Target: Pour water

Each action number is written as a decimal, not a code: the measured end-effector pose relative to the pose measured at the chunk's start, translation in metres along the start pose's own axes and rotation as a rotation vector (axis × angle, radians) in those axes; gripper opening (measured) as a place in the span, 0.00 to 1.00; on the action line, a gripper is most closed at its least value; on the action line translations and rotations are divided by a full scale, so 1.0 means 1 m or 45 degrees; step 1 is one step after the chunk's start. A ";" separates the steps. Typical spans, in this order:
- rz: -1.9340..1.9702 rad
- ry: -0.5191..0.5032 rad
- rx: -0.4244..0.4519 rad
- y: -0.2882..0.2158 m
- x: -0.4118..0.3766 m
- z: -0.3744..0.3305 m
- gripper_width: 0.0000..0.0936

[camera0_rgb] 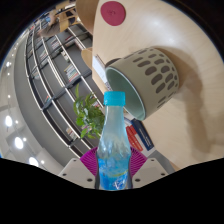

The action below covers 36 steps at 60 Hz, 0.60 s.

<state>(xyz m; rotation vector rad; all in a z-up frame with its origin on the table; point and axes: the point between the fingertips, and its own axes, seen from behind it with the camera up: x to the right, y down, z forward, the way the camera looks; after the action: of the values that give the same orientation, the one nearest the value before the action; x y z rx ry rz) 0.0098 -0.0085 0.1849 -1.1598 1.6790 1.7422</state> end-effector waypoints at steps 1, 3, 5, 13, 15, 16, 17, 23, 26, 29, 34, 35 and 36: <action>0.017 -0.002 0.005 0.000 -0.001 0.005 0.39; 0.046 -0.007 0.012 -0.001 -0.002 0.003 0.39; 0.064 -0.006 0.014 -0.001 -0.003 0.001 0.39; 0.068 0.027 0.019 -0.003 0.001 0.005 0.39; 0.059 0.027 0.015 -0.002 0.000 0.006 0.39; 0.050 0.029 0.013 -0.001 0.000 0.006 0.39; 0.036 0.033 0.008 -0.001 0.001 0.008 0.39; -0.157 0.041 -0.035 0.014 -0.010 0.003 0.39; -0.332 0.021 -0.047 0.022 -0.025 -0.003 0.39; -0.558 0.020 -0.042 0.022 -0.038 0.001 0.39; -1.006 0.041 0.000 0.010 -0.067 0.006 0.41; -1.095 0.049 0.016 0.006 -0.074 0.006 0.41; -1.181 0.057 0.034 0.002 -0.081 0.007 0.41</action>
<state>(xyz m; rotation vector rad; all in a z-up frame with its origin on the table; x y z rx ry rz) 0.0507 0.0162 0.2508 -1.6102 0.9022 1.0904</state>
